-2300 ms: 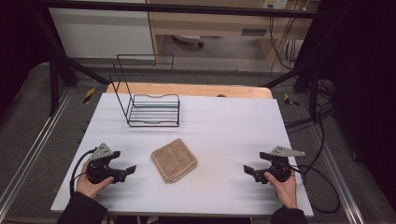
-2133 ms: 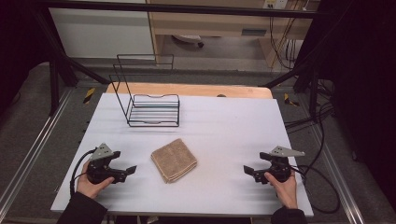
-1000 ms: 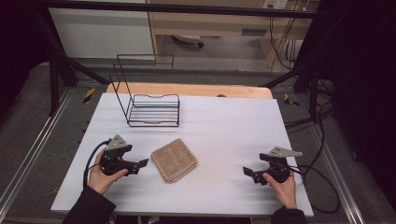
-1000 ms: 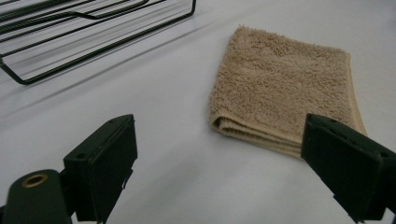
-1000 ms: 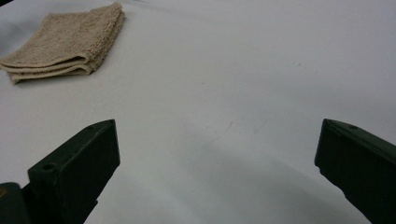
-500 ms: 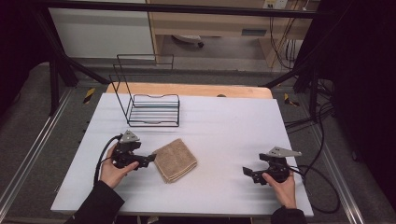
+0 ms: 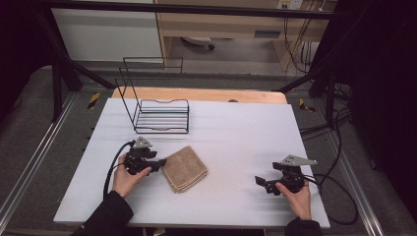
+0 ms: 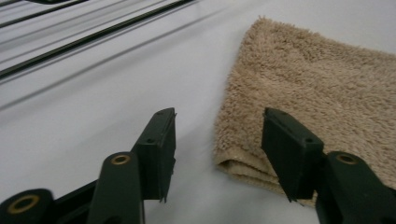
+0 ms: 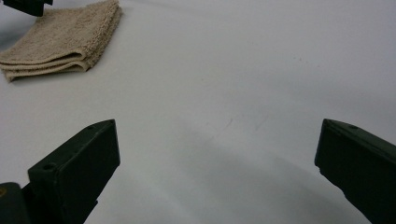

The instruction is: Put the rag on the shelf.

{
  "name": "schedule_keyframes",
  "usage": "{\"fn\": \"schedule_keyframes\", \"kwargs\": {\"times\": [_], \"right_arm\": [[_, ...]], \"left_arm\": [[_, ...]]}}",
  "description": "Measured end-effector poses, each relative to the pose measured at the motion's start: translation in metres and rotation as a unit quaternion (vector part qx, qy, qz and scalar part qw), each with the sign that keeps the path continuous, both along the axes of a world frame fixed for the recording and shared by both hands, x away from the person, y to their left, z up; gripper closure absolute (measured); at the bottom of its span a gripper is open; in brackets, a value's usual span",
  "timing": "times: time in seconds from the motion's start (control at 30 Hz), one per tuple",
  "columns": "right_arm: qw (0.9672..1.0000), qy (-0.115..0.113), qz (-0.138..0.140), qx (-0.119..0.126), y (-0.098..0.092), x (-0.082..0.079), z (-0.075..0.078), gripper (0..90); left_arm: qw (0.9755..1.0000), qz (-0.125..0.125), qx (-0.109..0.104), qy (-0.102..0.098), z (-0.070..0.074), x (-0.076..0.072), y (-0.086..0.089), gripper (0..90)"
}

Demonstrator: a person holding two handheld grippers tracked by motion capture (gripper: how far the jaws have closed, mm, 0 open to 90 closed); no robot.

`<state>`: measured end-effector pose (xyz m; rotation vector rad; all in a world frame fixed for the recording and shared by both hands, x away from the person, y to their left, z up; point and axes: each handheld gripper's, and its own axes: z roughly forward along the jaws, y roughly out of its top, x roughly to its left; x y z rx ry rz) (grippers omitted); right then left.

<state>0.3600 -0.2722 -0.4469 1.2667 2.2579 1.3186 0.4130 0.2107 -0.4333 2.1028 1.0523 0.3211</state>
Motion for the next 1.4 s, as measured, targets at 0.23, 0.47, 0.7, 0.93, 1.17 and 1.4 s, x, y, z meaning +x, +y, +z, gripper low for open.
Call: {"fn": "schedule_keyframes", "kwargs": {"times": [0.23,0.47,0.7,0.93,1.17,1.4], "right_arm": [[1.0,0.0,0.0,-0.004,0.0,0.0,0.0,0.6],[1.0,0.003,0.0,-0.006,0.001,0.0,-0.001,0.6],[1.0,0.004,0.0,-0.007,0.002,0.001,-0.001,0.6],[1.0,0.004,0.001,-0.007,0.002,0.001,-0.002,0.6],[1.0,0.003,0.002,-0.008,0.002,0.001,-0.002,0.6],[1.0,0.003,0.002,-0.007,0.002,0.001,-0.002,0.6]], "left_arm": [[0.9998,-0.01,-0.01,0.015,-0.004,0.001,-0.002,63.1],[0.9995,-0.011,-0.006,0.028,-0.009,0.001,-0.004,70.9],[0.9995,-0.011,-0.003,0.029,-0.011,0.0,-0.006,76.0],[0.9995,-0.007,0.002,0.031,-0.011,-0.001,-0.008,82.8],[0.9995,-0.008,0.008,0.029,-0.009,-0.003,-0.01,85.3],[0.9994,0.0,-0.004,0.034,-0.004,-0.006,-0.007,86.0]]}}
